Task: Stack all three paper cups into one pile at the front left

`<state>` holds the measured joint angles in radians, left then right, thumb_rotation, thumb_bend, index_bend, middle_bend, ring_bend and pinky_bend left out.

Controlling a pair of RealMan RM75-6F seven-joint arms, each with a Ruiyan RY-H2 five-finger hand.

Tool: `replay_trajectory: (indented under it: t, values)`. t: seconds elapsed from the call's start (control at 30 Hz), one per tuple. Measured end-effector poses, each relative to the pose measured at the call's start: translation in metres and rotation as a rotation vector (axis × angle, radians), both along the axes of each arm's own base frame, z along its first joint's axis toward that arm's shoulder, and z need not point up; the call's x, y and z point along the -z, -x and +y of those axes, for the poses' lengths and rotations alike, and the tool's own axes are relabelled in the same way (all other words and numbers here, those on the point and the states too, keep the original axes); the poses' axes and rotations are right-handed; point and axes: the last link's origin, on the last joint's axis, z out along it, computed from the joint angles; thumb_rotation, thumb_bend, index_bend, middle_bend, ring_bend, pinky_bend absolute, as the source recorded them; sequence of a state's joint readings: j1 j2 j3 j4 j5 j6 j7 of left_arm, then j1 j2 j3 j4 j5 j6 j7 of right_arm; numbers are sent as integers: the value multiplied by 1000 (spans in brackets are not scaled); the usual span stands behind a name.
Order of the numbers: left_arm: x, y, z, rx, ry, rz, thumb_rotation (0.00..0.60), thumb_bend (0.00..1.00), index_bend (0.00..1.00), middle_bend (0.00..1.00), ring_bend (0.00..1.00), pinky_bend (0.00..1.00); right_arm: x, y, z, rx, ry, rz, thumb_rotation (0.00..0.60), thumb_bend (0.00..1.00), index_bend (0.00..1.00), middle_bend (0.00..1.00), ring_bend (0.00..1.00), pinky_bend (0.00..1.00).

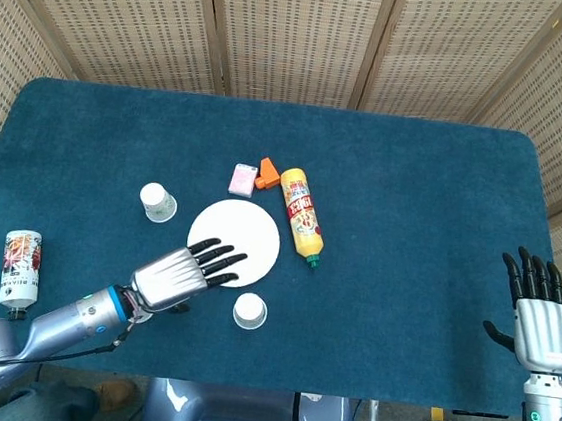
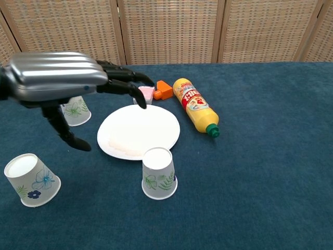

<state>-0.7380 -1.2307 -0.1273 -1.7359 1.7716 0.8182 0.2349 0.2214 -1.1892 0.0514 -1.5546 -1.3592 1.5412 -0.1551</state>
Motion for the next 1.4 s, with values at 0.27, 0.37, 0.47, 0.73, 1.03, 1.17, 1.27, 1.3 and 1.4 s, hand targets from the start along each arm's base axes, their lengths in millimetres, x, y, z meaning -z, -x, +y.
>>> replay_trajectory:
  t: [0.27,0.37,0.47,0.73,1.03,1.17,1.27,1.3,1.4]
  values:
    - [40,-28,19,27,38,51,600,0,235,71,139,219,-5,5,-2,29,5,-11,600,0,0,0,0,0]
    - [51,-32,20,38,54,70,600,0,238,82,154,243,-6,5,-2,33,8,-13,600,0,0,0,0,0]
    - [62,-35,20,52,69,86,600,0,243,90,169,254,-7,6,-3,36,13,-15,600,0,0,0,0,0]
    - [81,-41,18,84,91,120,600,0,304,186,259,354,-8,7,-4,42,16,-22,600,0,0,0,0,0]
    - [97,-46,18,94,94,97,600,0,555,402,449,478,-10,8,-4,43,17,-30,600,0,0,0,0,0]
    - [90,-49,19,104,69,61,600,0,559,405,451,484,-10,8,-3,41,13,-32,600,0,0,0,0,0]
    - [80,-49,19,102,58,43,600,0,560,406,452,485,-9,7,-3,36,9,-31,600,0,0,0,0,0]
    - [77,-49,19,101,55,38,600,0,559,406,452,485,-9,6,-2,34,8,-30,600,0,0,0,0,0]
    - [62,-49,18,95,41,21,600,0,555,406,452,485,-8,5,-1,28,7,-27,600,0,0,0,0,0]
